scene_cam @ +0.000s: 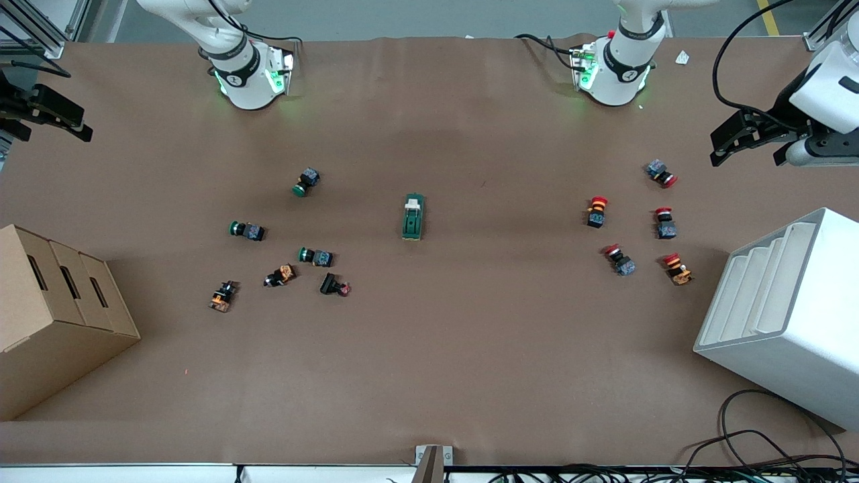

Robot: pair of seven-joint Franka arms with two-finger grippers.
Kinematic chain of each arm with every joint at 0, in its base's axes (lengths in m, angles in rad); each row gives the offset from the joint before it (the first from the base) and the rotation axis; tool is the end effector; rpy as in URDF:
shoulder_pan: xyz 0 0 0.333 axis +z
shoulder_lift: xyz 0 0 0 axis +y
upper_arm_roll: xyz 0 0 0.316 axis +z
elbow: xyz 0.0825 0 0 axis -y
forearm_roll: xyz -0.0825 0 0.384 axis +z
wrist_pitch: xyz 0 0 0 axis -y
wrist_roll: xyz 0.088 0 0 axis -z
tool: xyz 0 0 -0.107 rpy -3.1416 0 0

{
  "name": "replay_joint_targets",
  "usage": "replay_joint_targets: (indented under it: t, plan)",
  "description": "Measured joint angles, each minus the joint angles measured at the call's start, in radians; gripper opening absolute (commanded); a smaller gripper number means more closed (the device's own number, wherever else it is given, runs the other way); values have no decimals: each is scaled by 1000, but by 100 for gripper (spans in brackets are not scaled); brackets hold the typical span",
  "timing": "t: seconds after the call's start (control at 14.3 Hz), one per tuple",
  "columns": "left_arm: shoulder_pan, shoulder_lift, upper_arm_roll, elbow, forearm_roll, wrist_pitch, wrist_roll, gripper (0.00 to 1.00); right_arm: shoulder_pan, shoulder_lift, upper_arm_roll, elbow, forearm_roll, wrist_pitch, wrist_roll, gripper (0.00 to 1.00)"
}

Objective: Close load switch with both arms
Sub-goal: 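Move the left gripper over the green load switch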

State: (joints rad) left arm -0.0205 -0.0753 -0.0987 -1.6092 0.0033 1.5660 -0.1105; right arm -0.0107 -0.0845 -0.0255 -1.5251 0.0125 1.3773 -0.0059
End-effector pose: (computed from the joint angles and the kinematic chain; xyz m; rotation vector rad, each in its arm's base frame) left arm 0.5267 -0.0649 0.6466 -3.1341 0.0133 -0.0513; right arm 0.5063 -0.0175 0.6741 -3.1239 0.0439 0.0985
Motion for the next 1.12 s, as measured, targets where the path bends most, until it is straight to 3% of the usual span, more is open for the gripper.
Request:
replay_joint_targets:
  t: [0.49,0.7,1.12]
  plan:
    - [-31,14,-3,8,-4,2,31,100,0,0,1,0,0,1,-2,100]
    - [-157,66,-4,10,-10,53,1,100,0,0,1,-1,0,1,-2,100]
    - [-422,191,-10,-40,-9,236,-321,100,0,0,2,0,1,1,-2,100]
